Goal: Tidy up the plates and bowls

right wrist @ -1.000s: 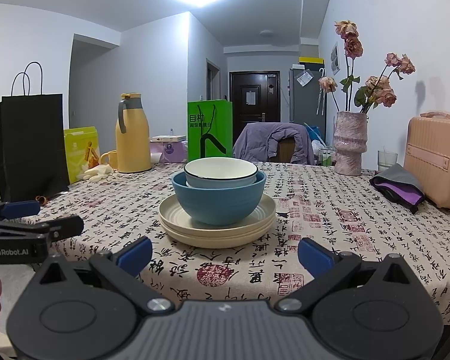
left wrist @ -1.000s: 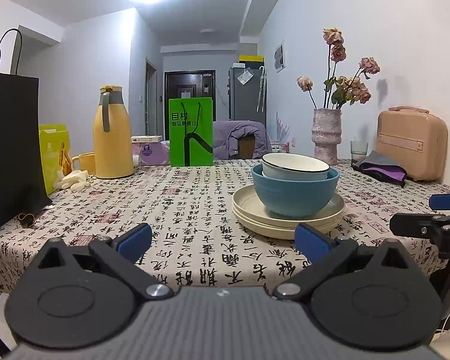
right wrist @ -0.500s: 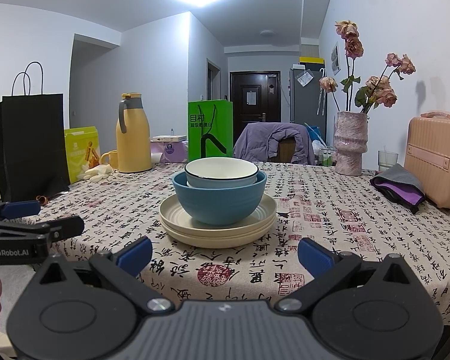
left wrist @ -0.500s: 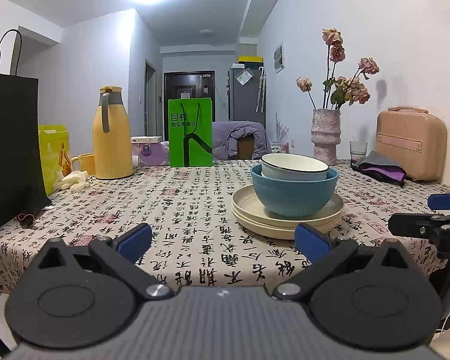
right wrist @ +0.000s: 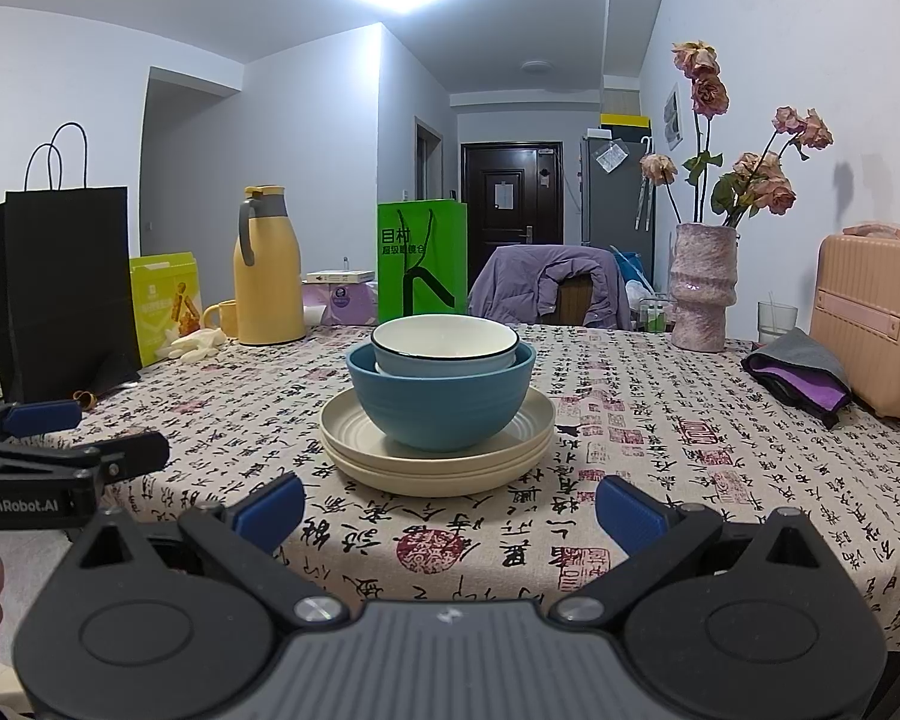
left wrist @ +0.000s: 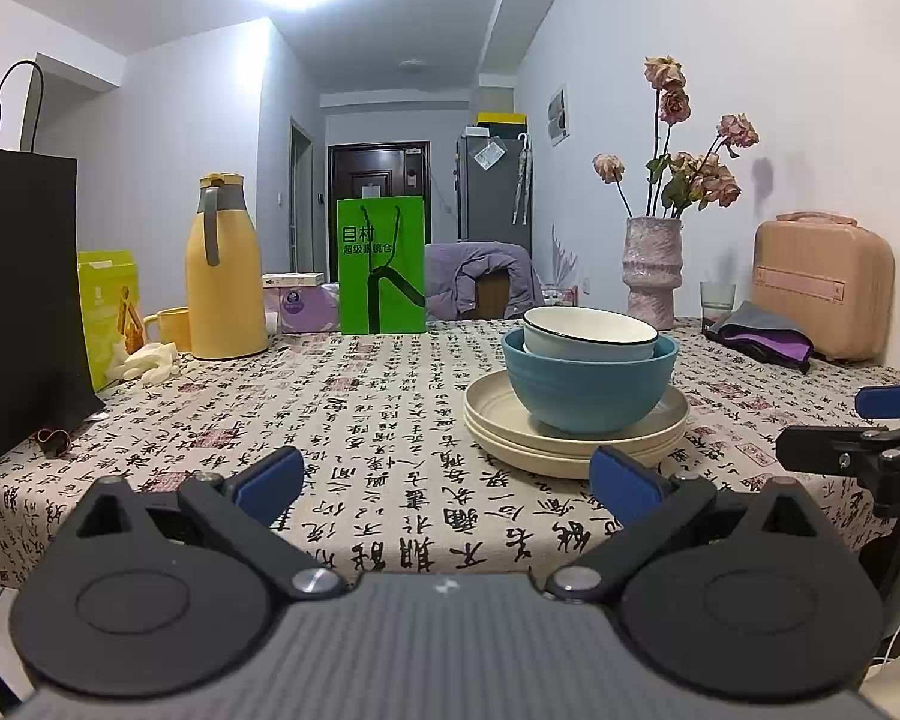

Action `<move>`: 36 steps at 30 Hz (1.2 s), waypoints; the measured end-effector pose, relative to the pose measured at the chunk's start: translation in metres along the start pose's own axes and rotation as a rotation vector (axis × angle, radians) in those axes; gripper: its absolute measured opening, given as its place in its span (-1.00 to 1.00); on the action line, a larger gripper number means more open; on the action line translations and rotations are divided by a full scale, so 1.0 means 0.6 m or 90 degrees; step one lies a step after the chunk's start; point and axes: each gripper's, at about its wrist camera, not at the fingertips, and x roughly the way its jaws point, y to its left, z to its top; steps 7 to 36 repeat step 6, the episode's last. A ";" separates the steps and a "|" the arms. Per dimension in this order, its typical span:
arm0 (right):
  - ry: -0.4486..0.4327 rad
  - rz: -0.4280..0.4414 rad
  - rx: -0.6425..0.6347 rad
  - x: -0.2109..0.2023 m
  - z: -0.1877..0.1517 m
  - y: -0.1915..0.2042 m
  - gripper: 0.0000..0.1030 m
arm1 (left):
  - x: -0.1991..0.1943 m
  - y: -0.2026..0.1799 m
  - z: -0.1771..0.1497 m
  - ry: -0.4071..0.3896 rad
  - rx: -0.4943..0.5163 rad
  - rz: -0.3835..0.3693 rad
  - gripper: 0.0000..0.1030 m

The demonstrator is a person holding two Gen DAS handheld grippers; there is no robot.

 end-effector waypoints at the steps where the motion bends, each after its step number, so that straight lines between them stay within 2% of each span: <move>1: 0.000 0.000 0.000 0.000 0.000 0.000 1.00 | 0.000 0.000 0.000 0.000 0.000 -0.001 1.00; 36: 0.000 0.000 0.000 0.000 0.000 0.001 1.00 | -0.001 0.001 0.000 -0.002 0.000 -0.001 1.00</move>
